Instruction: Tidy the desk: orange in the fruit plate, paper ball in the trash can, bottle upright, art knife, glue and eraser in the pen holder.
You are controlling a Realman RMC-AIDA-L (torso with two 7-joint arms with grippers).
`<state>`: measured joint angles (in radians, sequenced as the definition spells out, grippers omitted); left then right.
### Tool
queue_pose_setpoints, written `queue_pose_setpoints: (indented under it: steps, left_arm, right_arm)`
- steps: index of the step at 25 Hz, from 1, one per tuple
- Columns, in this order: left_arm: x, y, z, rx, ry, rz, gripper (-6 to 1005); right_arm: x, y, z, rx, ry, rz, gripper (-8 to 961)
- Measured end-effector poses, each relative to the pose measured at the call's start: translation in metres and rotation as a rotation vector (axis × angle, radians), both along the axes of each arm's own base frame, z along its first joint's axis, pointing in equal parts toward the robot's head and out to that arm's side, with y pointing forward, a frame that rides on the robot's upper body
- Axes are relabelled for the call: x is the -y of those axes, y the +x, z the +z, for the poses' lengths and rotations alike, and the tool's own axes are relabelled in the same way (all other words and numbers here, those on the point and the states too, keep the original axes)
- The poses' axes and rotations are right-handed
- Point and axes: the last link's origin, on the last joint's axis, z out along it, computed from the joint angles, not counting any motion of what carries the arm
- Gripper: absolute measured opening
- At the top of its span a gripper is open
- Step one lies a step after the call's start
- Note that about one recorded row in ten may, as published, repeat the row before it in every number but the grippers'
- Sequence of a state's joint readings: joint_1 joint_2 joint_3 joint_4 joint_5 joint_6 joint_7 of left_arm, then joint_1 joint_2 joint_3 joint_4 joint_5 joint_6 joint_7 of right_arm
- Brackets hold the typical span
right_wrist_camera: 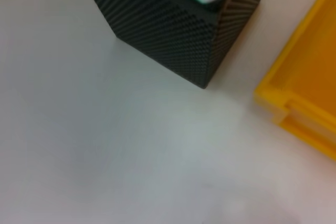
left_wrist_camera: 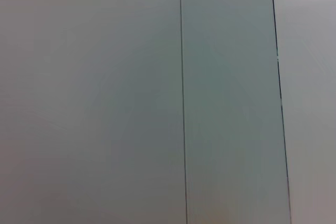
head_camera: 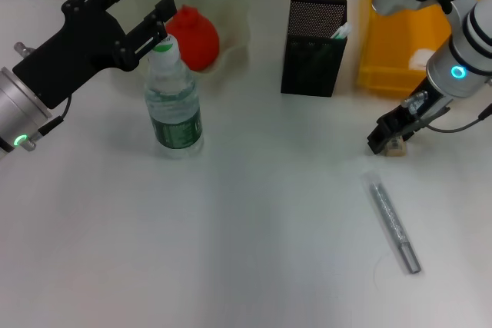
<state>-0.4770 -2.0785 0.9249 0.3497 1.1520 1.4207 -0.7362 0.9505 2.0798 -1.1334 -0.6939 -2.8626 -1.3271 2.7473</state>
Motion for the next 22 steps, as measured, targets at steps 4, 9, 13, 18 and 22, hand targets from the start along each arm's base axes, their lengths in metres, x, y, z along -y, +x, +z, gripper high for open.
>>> queue_pose_setpoints:
  steps: [4,9,13,18,22]
  left_arm:
    - [0.001,-0.001,0.000,-0.001,0.000,0.002,622]
    - [0.001,-0.001,0.000,0.000,0.000,0.000,622]
    - [0.001,-0.001,0.000,0.001,0.001,-0.001,622]
    - [0.001,0.000,0.000,0.002,0.000,-0.004,622]
    - [0.001,0.000,0.000,0.003,0.000,-0.004,623]
  right_arm:
    - [0.000,-0.001,-0.001,0.004,-0.003,0.002,565]
    - [0.000,-0.002,-0.001,0.003,-0.005,0.003,511]
    - [-0.001,-0.002,0.001,0.001,0.001,0.001,395]
    - [0.000,-0.003,0.023,-0.048,0.050,-0.020,260]
    - [0.003,-0.005,0.062,-0.165,0.162,-0.018,257]
